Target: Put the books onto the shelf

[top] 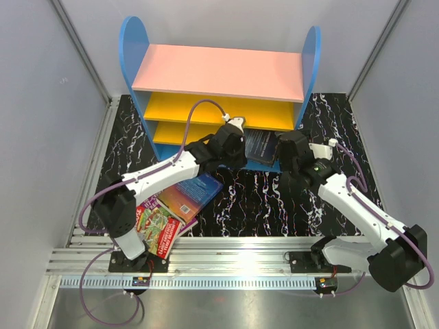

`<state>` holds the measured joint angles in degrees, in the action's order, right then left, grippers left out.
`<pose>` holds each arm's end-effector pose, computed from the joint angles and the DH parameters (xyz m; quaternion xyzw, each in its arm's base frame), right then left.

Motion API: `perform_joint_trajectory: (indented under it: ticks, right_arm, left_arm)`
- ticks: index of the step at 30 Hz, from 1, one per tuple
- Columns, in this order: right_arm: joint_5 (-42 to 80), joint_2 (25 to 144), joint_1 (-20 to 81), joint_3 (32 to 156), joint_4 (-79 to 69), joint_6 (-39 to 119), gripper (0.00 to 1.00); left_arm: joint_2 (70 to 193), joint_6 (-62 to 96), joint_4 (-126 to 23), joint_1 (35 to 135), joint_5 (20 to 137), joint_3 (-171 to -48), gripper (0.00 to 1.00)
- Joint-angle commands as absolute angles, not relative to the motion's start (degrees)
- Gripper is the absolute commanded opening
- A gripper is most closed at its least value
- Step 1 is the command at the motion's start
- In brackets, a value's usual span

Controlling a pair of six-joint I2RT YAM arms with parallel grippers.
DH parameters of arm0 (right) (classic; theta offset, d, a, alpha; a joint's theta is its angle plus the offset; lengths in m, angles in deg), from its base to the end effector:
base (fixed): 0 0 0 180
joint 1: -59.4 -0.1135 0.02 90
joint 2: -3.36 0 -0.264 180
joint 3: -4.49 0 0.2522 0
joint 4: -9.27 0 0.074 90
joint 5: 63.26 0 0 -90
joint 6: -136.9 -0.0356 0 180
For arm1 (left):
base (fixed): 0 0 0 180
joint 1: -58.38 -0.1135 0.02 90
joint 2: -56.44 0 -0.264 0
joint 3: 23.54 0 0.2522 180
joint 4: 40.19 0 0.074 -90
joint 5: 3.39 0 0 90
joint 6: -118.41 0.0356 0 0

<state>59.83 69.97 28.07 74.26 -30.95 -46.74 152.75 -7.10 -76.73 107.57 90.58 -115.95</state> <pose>0.2235 0.1133 0.3071 0.5526 0.6687 0.2612 0.4235 0.2528 -0.2890 0.2877 0.0937 0.9026 -0.2589 0.3308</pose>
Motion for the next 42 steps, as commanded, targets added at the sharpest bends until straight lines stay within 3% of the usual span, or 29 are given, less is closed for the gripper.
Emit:
perform_joint_trajectory:
  ticks: [1,34,42]
  right_arm:
    - [59.88,67.61,28.73,75.12,-29.98,-46.52,0.85]
    - [56.81,66.73,30.75,71.52,-25.50,-46.44,0.85]
    - [56.28,65.68,30.75,71.77,-25.32,-43.72,0.85]
  left_arm:
    - [154.26,-4.81,-73.37,107.43,93.73,-121.83,0.00]
    - [164.01,-0.15,-76.54,108.13,93.64,-131.16,0.00]
    - [159.89,-0.68,-77.94,108.22,93.73,-129.51,0.00]
